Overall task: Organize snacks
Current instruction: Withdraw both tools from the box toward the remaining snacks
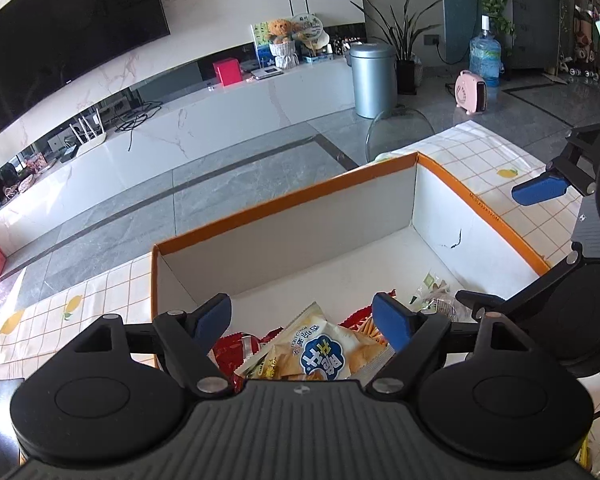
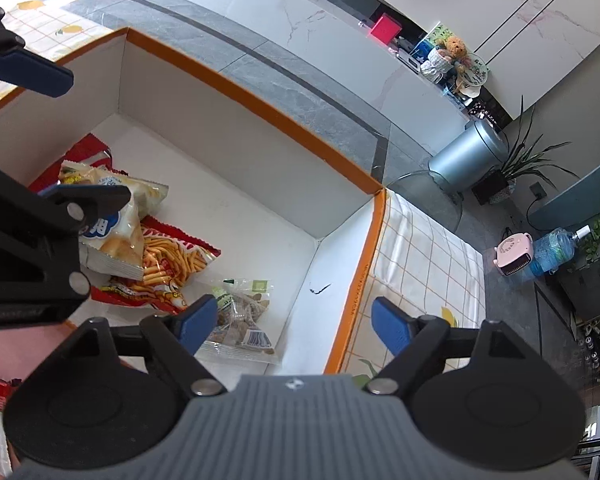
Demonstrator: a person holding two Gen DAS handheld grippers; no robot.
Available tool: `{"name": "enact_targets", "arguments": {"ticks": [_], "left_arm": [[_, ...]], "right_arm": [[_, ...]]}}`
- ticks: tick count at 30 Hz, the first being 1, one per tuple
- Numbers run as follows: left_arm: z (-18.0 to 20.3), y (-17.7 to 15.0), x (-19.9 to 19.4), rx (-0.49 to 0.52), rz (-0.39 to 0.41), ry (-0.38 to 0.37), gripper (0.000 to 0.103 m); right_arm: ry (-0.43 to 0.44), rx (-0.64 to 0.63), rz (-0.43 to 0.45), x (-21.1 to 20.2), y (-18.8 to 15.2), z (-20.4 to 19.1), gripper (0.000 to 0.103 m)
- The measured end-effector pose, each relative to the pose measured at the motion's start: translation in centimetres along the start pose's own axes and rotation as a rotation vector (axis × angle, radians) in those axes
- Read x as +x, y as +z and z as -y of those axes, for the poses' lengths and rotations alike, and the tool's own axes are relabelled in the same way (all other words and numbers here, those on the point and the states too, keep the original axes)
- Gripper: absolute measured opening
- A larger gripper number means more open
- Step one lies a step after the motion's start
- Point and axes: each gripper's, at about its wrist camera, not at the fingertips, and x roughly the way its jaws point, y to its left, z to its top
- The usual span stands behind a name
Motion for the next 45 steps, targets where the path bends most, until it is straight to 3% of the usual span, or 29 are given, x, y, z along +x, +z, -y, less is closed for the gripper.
{"name": "enact_targets", "arguments": {"ticks": [10, 18, 27, 32, 38, 45], "left_arm": [[0.2, -1.5, -7.0, -0.045, 0.025, -0.063, 0.094], [1.0, -4.7, -10.7, -0.059, 0.014, -0.111, 0.094], [2.1, -10.1, -11.6, -0.065, -0.089, -0.145, 0.094], [3.1, -13.5, -11.2, -0.005, -0.180, -0.162, 0.094], [3.2, -16.7, -10.0, 0.022, -0.303, -0.185, 0.094], [3.1, -19.1, -8.0, 0.041, -0.443, -0.127, 0.093]], "right_arm": [[0.029, 0.188, 0.163, -7.2, -4.2, -0.3, 0.088], [0.093, 0.322, 0.209, -10.7, -10.0, -2.3, 0.092], [0.117, 0.414, 0.157, -11.3, -16.3, -5.2, 0.092], [0.145, 0.412, 0.117, -11.0, -18.6, -6.5, 0.092], [0.169, 0.333, 0.062, -10.0, -19.4, -8.0, 0.092], [0.219, 0.273, -0.042, -8.4, -19.5, -9.2, 0.092]]}}
